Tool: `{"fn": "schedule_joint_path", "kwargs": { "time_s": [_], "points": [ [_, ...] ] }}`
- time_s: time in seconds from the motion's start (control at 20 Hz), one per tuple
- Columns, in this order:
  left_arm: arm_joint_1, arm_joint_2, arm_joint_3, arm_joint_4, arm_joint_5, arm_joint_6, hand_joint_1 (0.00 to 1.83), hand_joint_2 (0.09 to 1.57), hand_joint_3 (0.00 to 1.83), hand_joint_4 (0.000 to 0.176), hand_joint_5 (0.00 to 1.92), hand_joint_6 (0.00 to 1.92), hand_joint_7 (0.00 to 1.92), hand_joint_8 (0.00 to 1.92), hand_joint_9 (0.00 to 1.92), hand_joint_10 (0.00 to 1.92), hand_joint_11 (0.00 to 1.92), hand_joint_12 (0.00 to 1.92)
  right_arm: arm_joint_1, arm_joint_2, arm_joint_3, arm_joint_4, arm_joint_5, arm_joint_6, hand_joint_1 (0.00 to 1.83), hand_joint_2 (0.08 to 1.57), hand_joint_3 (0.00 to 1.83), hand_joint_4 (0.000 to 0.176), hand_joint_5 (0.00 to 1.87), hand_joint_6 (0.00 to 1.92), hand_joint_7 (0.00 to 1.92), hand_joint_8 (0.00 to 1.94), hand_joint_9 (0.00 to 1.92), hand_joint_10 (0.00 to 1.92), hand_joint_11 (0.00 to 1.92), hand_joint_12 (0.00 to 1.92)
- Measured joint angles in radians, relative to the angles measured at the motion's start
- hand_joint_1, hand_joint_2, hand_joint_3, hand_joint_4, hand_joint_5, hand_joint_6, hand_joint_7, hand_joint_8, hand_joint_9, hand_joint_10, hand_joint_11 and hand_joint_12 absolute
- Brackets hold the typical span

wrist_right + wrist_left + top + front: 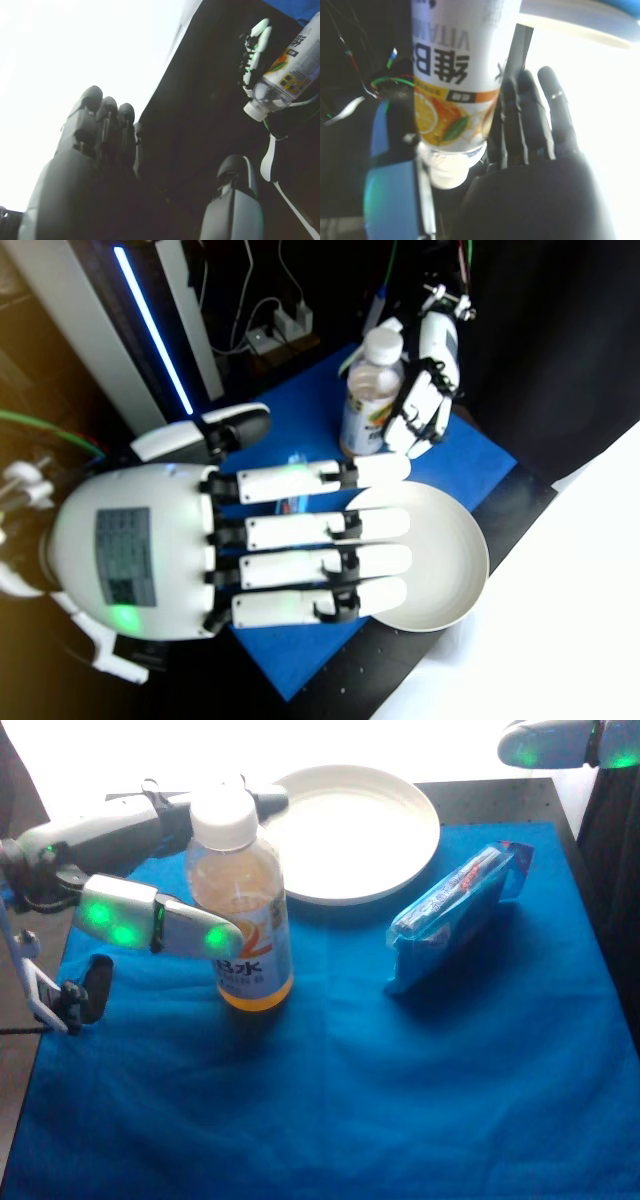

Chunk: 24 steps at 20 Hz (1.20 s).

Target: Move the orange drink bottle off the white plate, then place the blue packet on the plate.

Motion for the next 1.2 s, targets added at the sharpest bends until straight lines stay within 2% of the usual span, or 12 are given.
{"fn": "schedule_joint_path", "kwargs": {
  "time_s": [0.3, 0.4, 0.5, 0.55, 0.6, 0.65, 0.75, 0.8, 0.85, 0.95, 1.05, 1.2],
  "points": [
    [0.005, 0.055, -0.034, 0.021, 0.019, 0.000, 0.36, 0.88, 0.02, 0.176, 0.00, 0.00, 0.00, 0.00, 0.00, 0.00, 0.00, 0.00, 0.068, 0.007, -0.002, -0.190, -0.077, 0.053, 0.78, 0.67, 0.00, 0.165, 0.04, 0.01, 0.17, 0.01, 0.10, 0.01, 0.03, 0.17],
    [0.007, 0.075, -0.037, 0.014, 0.017, 0.016, 0.33, 0.86, 0.01, 0.176, 0.00, 0.00, 0.00, 0.00, 0.00, 0.00, 0.00, 0.00, 0.106, 0.007, -0.002, -0.283, -0.107, 0.097, 0.97, 0.70, 0.01, 0.124, 0.08, 0.01, 0.19, 0.00, 0.14, 0.00, 0.01, 0.19],
    [0.008, 0.092, -0.036, -0.013, 0.031, 0.032, 0.31, 0.89, 0.02, 0.176, 0.00, 0.00, 0.00, 0.00, 0.00, 0.00, 0.00, 0.00, 0.125, 0.007, -0.002, -0.420, -0.146, 0.154, 0.76, 0.62, 0.00, 0.111, 0.13, 0.00, 0.20, 0.00, 0.18, 0.00, 0.03, 0.17],
    [0.008, 0.096, -0.035, -0.023, 0.037, 0.040, 0.33, 0.88, 0.01, 0.176, 0.00, 0.00, 0.00, 0.00, 0.00, 0.00, 0.00, 0.00, 0.145, 0.007, -0.002, -0.521, -0.177, 0.191, 0.75, 0.62, 0.00, 0.064, 0.16, 0.01, 0.21, 0.00, 0.18, 0.00, 0.04, 0.17],
    [0.008, 0.099, -0.035, -0.024, 0.043, 0.047, 0.35, 0.87, 0.00, 0.176, 0.00, 0.00, 0.00, 0.00, 0.00, 0.00, 0.00, 0.00, 0.170, 0.006, -0.002, -0.611, -0.199, 0.233, 0.78, 0.63, 0.00, 0.061, 0.17, 0.01, 0.16, 0.00, 0.10, 0.00, 0.01, 0.17],
    [0.008, 0.099, -0.035, -0.026, 0.046, 0.051, 0.41, 0.83, 0.00, 0.176, 0.00, 0.00, 0.00, 0.00, 0.00, 0.00, 0.00, 0.00, 0.192, 0.007, -0.002, -0.681, -0.209, 0.273, 0.81, 0.64, 0.00, 0.034, 0.18, 0.00, 0.14, 0.00, 0.07, 0.00, 0.00, 0.20],
    [0.008, 0.099, -0.035, -0.029, 0.053, 0.059, 0.48, 0.77, 0.00, 0.176, 0.00, 0.00, 0.00, 0.00, 0.00, 0.00, 0.00, 0.00, 0.219, 0.007, -0.002, -0.774, -0.222, 0.331, 0.76, 0.62, 0.01, 0.106, 0.21, 0.00, 0.24, 0.01, 0.17, 0.01, 0.00, 0.43],
    [0.008, 0.099, -0.035, -0.034, 0.060, 0.066, 0.45, 0.74, 0.00, 0.176, 0.00, 0.00, 0.00, 0.00, 0.00, 0.00, 0.00, 0.00, 0.225, 0.001, -0.002, -0.834, -0.232, 0.360, 0.78, 0.64, 0.01, 0.114, 0.21, 0.00, 0.23, 0.00, 0.08, 0.04, 0.00, 0.13],
    [0.008, 0.100, -0.035, -0.036, 0.067, 0.070, 0.47, 0.73, 0.00, 0.176, 0.00, 0.00, 0.00, 0.00, 0.00, 0.00, 0.00, 0.00, 0.224, -0.009, -0.002, -0.901, -0.245, 0.377, 0.72, 0.61, 0.00, 0.140, 0.22, 0.00, 0.22, 0.00, 0.09, 0.02, 0.00, 0.09],
    [0.008, 0.100, -0.035, -0.045, 0.067, 0.072, 0.45, 0.72, 0.00, 0.176, 0.00, 0.00, 0.00, 0.00, 0.00, 0.00, 0.00, 0.00, 0.223, -0.023, -0.002, -0.976, -0.252, 0.404, 0.70, 0.59, 0.00, 0.141, 0.28, 0.00, 0.25, 0.00, 0.13, 0.00, 0.00, 0.32],
    [0.008, 0.103, -0.035, -0.051, 0.066, 0.073, 0.41, 0.70, 0.00, 0.176, 0.00, 0.00, 0.00, 0.00, 0.00, 0.00, 0.00, 0.00, 0.225, -0.032, -0.003, -1.013, -0.259, 0.435, 0.65, 0.62, 0.00, 0.106, 0.31, 0.00, 0.28, 0.00, 0.20, 0.01, 0.00, 0.63],
    [0.008, 0.106, -0.035, -0.057, 0.065, 0.076, 0.42, 0.70, 0.00, 0.176, 0.00, 0.00, 0.00, 0.00, 0.00, 0.00, 0.00, 0.00, 0.225, -0.049, -0.002, -1.126, -0.276, 0.474, 0.65, 0.70, 0.03, 0.136, 0.31, 0.00, 0.28, 0.00, 0.22, 0.01, 0.02, 0.68]
  ]
}}
